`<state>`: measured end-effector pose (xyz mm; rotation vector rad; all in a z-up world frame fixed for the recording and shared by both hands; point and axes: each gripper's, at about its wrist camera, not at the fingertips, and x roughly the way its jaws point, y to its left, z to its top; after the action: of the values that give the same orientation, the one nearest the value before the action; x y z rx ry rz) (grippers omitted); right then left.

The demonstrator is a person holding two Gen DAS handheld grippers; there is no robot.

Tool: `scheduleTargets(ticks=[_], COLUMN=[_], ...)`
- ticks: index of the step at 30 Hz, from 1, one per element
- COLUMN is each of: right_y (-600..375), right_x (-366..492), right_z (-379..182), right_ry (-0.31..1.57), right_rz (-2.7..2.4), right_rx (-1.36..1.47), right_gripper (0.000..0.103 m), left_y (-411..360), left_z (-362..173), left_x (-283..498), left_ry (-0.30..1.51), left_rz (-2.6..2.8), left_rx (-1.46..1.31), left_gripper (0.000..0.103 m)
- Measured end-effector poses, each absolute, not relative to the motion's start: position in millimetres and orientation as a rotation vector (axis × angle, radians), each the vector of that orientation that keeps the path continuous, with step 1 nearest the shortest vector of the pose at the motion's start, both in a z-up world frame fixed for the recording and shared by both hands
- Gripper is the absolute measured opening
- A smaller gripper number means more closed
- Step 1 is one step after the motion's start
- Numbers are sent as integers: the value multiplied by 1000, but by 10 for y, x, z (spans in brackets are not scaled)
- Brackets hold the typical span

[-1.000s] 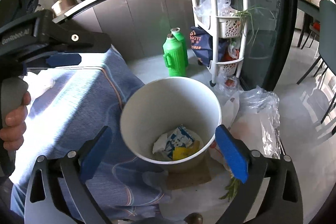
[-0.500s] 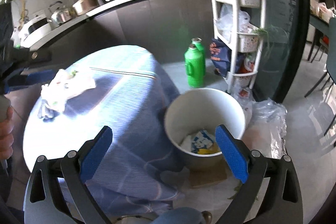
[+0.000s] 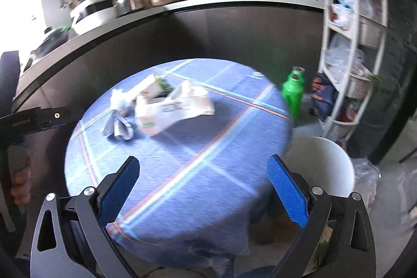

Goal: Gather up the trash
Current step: 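Move both grippers back over the table, then grasp the white 'face' plastic bag with the right gripper while the left gripper grasps the grey folded paper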

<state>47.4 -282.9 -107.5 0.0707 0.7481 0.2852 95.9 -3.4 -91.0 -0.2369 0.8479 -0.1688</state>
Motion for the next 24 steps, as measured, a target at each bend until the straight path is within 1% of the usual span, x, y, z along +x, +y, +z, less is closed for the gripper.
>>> scheduleTargets(ticks=[4,8,17,22,24], right_y=[-2548,-2383,-2333,-2313,-2308], right_x=[581,794,1431,1688,1736], right_z=[-1075,-1063,-1172,-1372,-1475], right_ry=[776,802,855,901,930], right_rz=[298,280,113,41,50], right_rx=[49,53,219,312,349], right_gripper=[94,94,94,93,91], left_y=[264,408,449,446,422], left_z=[-1053,-1194,-1372,-1446,-1475], left_x=[1052,1094,1249,1408,1485], left_ry=[860,877,896,910,913], left_rz=[-127,-126,-145,-158,-166], left_rx=[-299,-335,-309,-309,-311], left_gripper=[99,99,94,92,92])
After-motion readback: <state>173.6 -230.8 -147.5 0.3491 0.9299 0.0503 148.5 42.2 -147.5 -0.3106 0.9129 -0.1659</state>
